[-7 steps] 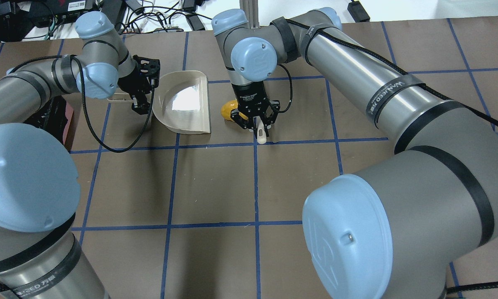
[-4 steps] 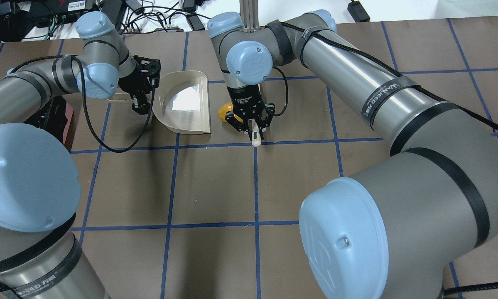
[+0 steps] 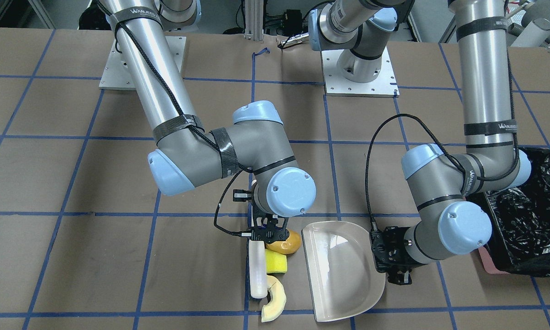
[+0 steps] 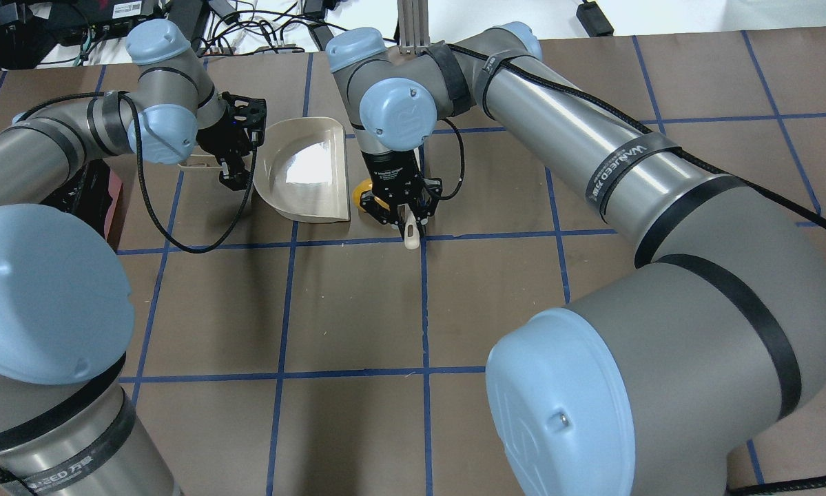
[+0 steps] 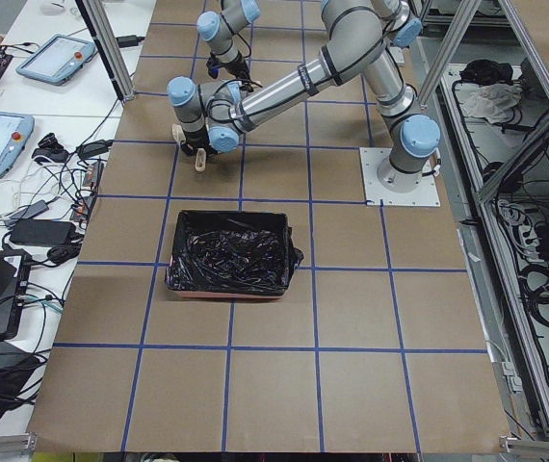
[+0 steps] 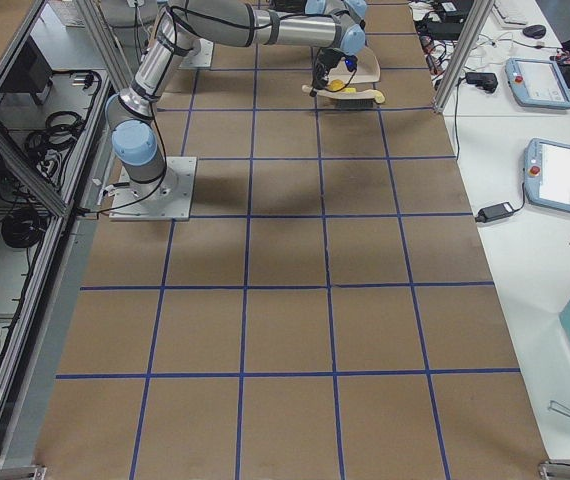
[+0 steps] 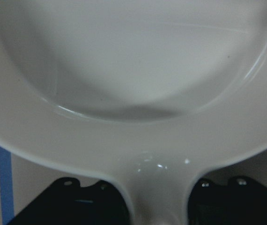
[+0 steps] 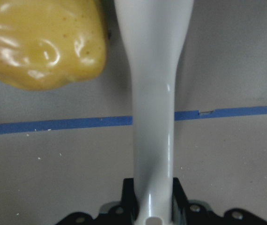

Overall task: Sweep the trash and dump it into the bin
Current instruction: 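Sweep the potato and sponge with the brush toward the dustpan held by the left gripper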

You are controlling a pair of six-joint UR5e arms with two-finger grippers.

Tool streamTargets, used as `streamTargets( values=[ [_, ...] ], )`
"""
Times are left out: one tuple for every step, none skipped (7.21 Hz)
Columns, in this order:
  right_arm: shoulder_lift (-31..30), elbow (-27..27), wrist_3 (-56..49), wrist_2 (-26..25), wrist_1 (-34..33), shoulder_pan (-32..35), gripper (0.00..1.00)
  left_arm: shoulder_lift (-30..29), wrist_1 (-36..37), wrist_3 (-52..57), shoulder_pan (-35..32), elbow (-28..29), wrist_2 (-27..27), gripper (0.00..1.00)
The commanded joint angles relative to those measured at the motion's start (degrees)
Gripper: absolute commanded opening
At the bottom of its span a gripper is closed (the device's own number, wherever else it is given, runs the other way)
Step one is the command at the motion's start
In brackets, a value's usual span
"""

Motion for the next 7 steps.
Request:
streamTargets(
  values=[
    [0.45, 0.0, 1.88, 1.75, -1.42, 0.97, 0.0, -0.01, 0.0, 0.03, 0.0, 0.0, 0.0, 0.0],
    [0.71, 0.0, 3.02, 2.89, -2.04, 1.41, 0.0, -0.01, 0.0, 0.03, 0.0, 0.0, 0.0, 0.0],
    [0.89, 0.0, 4.08, 2.99, -2.22, 1.67, 0.0, -0.01, 0.0, -0.06, 0.0, 0.0, 0.0, 0.0],
    [0.8, -0.09, 4.96, 4.29, -2.31, 1.76, 0.0, -0.01, 0.0, -0.06, 0.0, -0.09, 0.0, 0.0],
    [0.8, -0.09, 5.92, 5.44, -2.4, 2.29, 0.0, -0.01, 0.0, 0.03, 0.0, 0.0, 0.09, 0.0],
    [0.89, -0.09, 6.63, 5.62, -2.92, 2.38, 0.0, 0.08, 0.0, 0.12, 0.0, 0.0, 0.09, 0.0],
    [1.41, -0.09, 7.59, 7.54, -4.67, 2.38, 0.0, 0.08, 0.0, 0.12, 0.0, 0.0, 0.09, 0.0]
  ],
)
